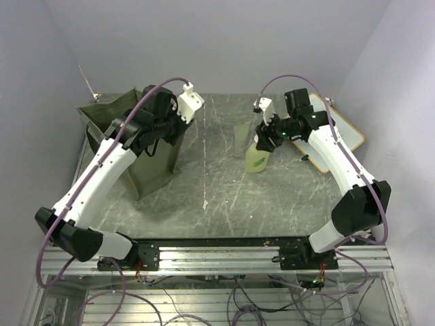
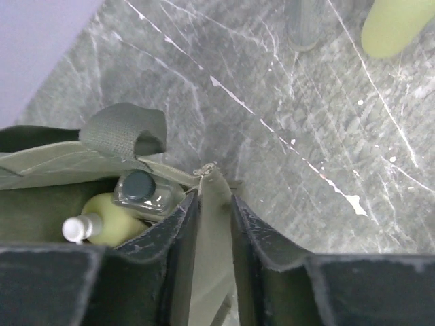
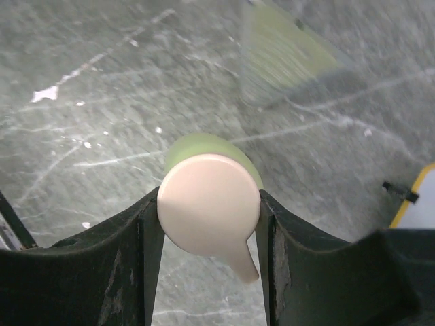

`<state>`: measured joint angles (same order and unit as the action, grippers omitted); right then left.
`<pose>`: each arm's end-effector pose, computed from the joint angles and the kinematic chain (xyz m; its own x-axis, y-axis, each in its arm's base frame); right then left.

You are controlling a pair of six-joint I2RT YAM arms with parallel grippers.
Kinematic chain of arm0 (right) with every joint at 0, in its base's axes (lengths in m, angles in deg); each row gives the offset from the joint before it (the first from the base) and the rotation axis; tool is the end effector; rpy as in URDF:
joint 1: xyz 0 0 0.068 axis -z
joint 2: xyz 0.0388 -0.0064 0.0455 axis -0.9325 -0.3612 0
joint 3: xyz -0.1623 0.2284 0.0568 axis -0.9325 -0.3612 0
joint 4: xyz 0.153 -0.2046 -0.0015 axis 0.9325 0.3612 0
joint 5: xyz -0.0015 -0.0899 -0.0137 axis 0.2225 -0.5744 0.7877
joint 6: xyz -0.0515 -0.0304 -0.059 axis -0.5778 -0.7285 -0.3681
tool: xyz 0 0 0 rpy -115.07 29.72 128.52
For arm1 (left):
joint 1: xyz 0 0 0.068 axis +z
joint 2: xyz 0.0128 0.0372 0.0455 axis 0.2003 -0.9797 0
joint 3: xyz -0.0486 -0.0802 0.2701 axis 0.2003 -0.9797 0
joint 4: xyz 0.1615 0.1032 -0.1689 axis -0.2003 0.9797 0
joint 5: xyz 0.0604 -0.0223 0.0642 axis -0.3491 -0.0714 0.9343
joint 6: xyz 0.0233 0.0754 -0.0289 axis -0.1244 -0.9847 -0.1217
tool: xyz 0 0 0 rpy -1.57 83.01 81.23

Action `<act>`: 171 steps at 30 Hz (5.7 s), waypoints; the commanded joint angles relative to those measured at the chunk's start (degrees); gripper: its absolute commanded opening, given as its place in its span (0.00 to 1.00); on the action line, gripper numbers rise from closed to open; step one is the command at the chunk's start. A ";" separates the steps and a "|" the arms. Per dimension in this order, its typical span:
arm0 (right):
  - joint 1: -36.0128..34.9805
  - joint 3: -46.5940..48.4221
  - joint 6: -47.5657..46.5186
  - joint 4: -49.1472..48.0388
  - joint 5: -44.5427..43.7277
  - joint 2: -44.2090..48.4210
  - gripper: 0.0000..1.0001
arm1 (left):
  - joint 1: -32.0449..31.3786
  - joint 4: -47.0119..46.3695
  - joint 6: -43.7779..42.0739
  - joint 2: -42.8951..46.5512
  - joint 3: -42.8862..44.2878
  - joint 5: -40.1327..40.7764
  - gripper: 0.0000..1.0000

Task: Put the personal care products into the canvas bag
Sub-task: Move the care product at the center of the board, then pick up the care product from the center of the board, then place the care product in the canvas bag.

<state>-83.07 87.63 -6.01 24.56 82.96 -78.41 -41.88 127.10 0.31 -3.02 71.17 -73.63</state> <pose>0.3269 0.1205 0.3182 -0.3991 -0.5725 -0.7162 -0.8340 0.5512 0.0242 0.2652 -0.1607 0.3988 -0.3227 0.5694 -0.7560 0.6912 0.6875 0.2227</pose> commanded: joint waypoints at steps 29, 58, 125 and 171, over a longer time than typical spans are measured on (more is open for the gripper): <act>-29.62 -3.73 2.88 -17.17 4.01 -4.84 0.12 | 8.47 -6.34 5.87 13.78 -5.58 0.36 0.92; -8.17 -10.71 8.47 -20.98 16.01 11.96 0.97 | -1.69 -7.59 -0.76 10.75 -10.03 -15.43 0.95; 20.68 -32.66 9.21 -29.54 24.93 25.06 1.00 | -1.67 2.01 3.65 8.55 21.67 -12.59 0.07; 21.53 -32.94 9.42 -29.05 28.63 26.37 1.00 | 20.57 14.43 0.98 8.73 24.80 -3.48 0.07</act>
<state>-62.04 54.94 3.41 -4.01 110.61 -53.03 -21.81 144.54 2.71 2.58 94.03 -74.35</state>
